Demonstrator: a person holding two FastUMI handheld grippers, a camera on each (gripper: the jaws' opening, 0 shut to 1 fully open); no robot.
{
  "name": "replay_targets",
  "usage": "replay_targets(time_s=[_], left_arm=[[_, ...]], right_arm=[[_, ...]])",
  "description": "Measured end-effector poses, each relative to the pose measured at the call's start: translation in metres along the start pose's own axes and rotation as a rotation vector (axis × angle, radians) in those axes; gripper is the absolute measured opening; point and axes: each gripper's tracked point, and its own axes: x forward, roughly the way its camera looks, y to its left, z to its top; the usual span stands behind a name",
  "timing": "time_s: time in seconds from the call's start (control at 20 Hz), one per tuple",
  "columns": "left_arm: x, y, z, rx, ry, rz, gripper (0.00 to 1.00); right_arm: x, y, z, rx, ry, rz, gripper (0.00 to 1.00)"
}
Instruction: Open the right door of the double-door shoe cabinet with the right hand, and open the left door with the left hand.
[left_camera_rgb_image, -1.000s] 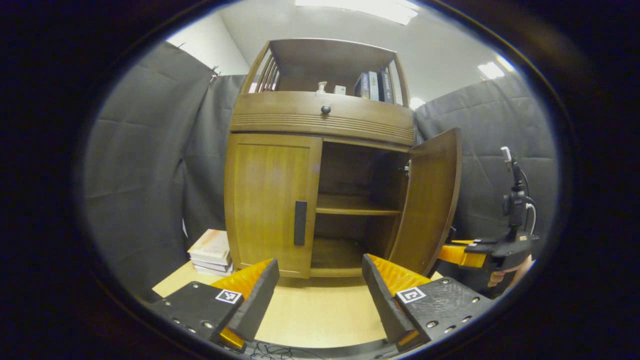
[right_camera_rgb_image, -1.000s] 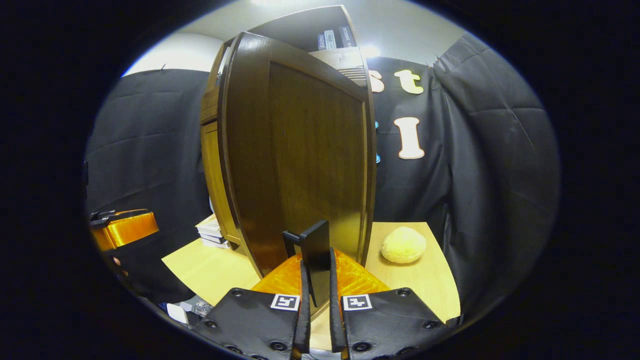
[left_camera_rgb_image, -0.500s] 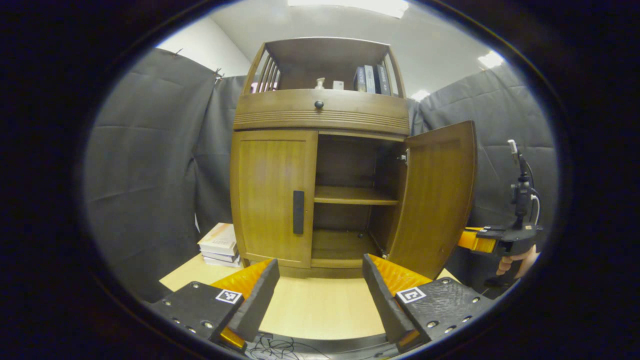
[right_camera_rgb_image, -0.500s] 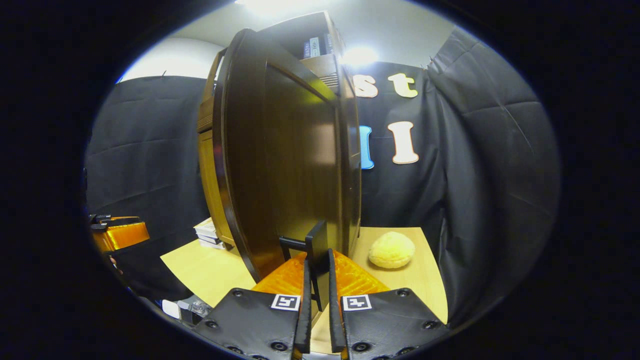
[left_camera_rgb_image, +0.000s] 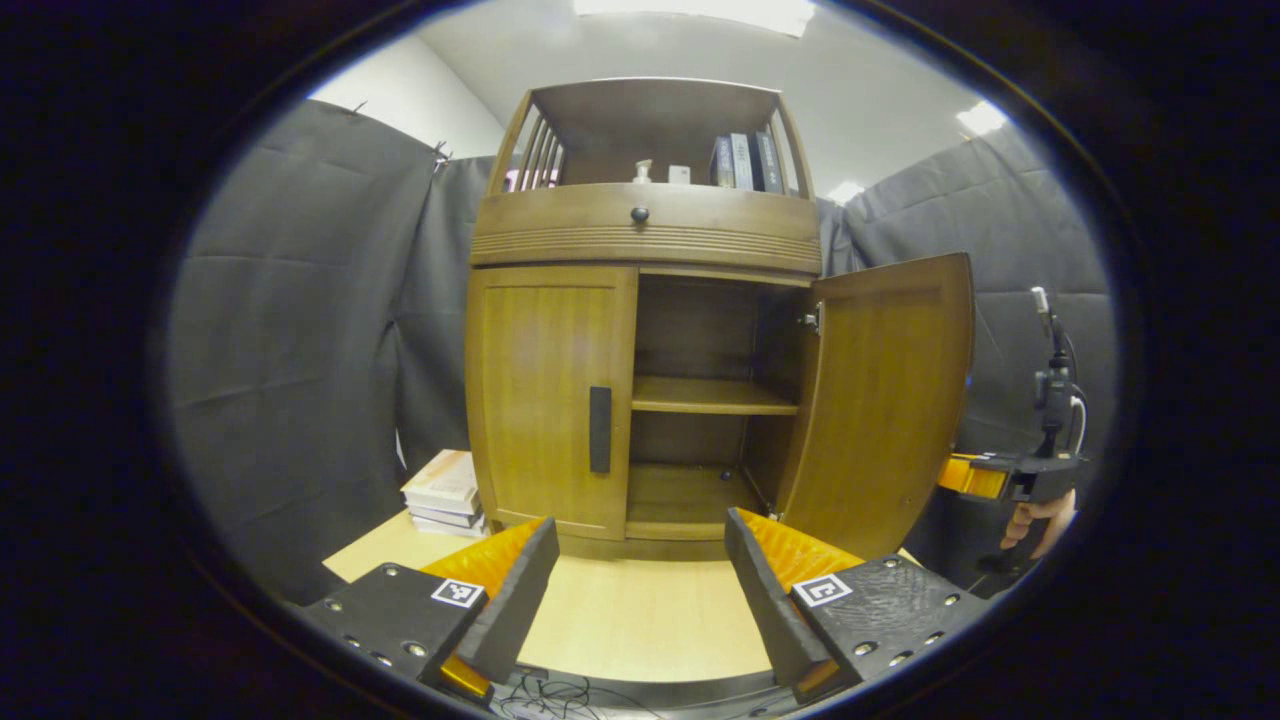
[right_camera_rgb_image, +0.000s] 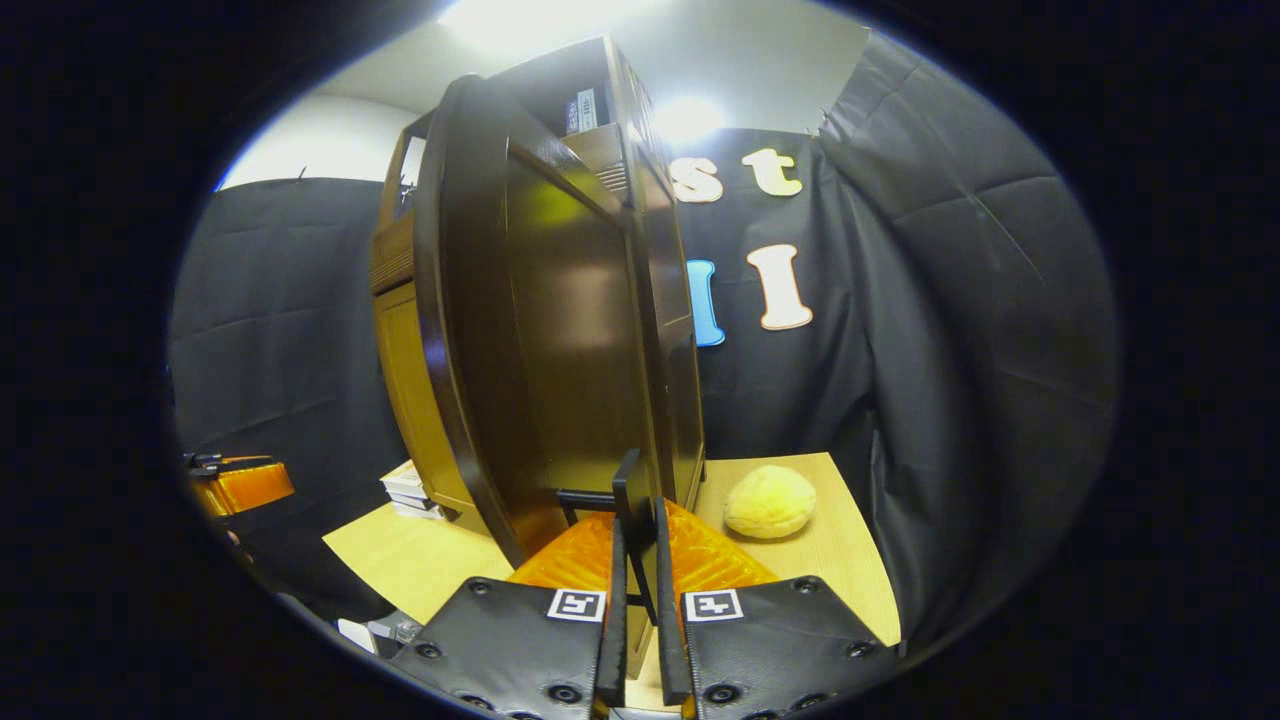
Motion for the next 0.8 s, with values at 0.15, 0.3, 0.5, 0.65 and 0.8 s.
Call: replay_targets(time_s=[0.15,0.3,0.5,0.65,0.8], left_arm=[[0.013,0.012,0.001,0.004,0.003,-0.003,0.95],[0.039,0.026,0.006,0.013,0.000,-0.022,0.95],[0.093,0.051,0.018,0.022,-0.020,-0.050,0.95],[0.134,0.064,0.026,0.032,-0.030,-0.072,0.96],[0.175,0.069,0.031,0.050,-0.035,-0.097,0.95]], right_arm=[[-0.014,-0.001,-0.006,-0.003,0.013,-0.025,0.12],[-0.033,-0.004,-0.012,-0.010,0.030,-0.076,0.13],[-0.062,-0.001,-0.011,0.009,0.011,-0.185,0.10],[-0.077,0.001,-0.007,0.016,-0.003,-0.284,0.10],[-0.087,0.017,-0.007,0.031,-0.007,-0.329,0.10]])
